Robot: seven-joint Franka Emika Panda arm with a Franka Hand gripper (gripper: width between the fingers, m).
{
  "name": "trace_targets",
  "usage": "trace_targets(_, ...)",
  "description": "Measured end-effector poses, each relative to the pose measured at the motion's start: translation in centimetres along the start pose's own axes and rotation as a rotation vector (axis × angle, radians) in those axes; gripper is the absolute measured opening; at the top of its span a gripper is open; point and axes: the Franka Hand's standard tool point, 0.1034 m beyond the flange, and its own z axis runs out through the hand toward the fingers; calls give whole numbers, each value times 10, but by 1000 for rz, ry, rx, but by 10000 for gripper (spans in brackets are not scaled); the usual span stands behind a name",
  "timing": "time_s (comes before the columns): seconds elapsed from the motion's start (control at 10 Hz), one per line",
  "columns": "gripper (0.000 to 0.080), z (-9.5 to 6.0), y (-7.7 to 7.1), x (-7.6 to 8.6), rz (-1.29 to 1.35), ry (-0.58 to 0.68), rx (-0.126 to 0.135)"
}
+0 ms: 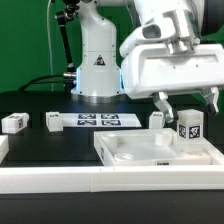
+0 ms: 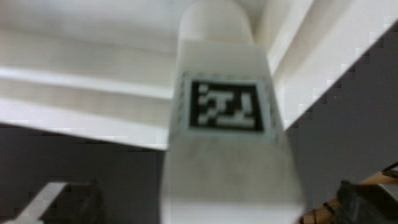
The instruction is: Assemble square table
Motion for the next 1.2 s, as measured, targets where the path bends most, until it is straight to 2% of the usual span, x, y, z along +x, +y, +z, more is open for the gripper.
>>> trace_targets(0.1,649,-4,3,4,-1,-1,0)
trace_targets(0.3,649,-3,-4,2,10,-32,25)
trace_targets(0.4,649,-2,-3,2,14,-35,26)
trace_targets(0.6,649,2,-10,-6,46,-158,100)
trace_targets(0.9,649,3,-5,-5,41,-295,148)
trace_targets(1.0,649,2,-11,-7,49,-342,166)
trace_targets(1.1,649,-1,-18,-9,45,-431,197)
trace_targets(1.2,649,1,-15,-4,46,-413,192)
